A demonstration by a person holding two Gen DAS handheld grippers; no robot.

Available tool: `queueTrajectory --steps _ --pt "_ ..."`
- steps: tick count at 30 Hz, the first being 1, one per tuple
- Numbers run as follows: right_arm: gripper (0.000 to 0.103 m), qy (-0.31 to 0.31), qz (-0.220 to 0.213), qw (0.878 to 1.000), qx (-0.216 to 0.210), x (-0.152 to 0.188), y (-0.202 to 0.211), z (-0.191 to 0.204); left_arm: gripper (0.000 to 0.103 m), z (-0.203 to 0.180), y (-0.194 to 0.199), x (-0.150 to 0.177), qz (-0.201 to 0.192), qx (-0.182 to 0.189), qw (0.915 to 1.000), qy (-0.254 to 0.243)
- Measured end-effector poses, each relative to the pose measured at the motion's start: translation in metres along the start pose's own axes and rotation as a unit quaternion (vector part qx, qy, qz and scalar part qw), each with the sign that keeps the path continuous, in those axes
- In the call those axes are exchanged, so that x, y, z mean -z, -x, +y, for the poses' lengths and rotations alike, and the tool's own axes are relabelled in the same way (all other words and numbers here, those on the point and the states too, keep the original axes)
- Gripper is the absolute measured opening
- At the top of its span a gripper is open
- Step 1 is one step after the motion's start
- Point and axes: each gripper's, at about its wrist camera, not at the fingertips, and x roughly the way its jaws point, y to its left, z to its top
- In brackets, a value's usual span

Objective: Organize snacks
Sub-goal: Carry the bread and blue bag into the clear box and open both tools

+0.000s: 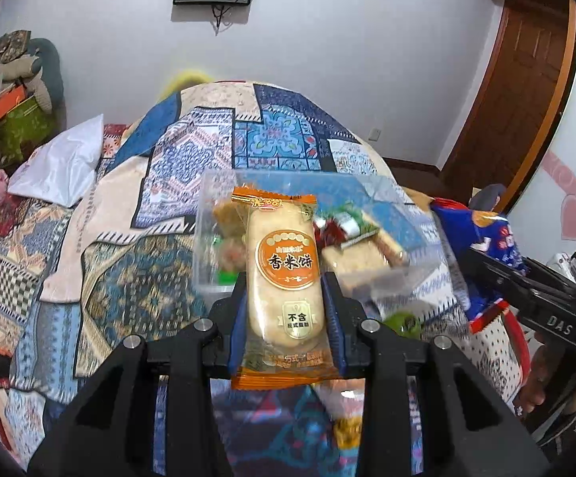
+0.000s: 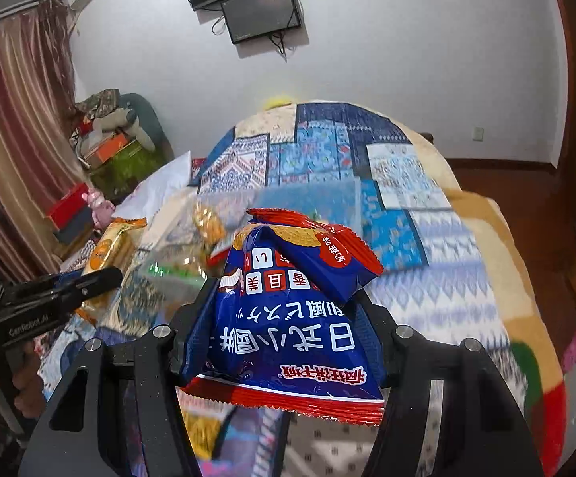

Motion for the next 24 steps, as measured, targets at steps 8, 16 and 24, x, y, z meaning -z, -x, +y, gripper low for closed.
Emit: queueTrajectory --steps 8,16,24 --pt "0.059 0.017 0.001 1.0 -0.002 -0.027 -0.043 0.008 0.034 0.002 -0.039 -0.022 0.004 0.007 1.0 -0.003" --pt "0.059 0.03 0.022 0.999 0.001 -0.032 -0.091 0.012 0.034 0.006 -0.082 -0.032 0.019 0.009 0.9998 0.001" --pt "0.061 0.036 0.039 0.999 0.009 -0.028 -0.105 0.004 0.036 0.01 -0.108 -0.034 0.035 -0.007 0.9993 0.009"
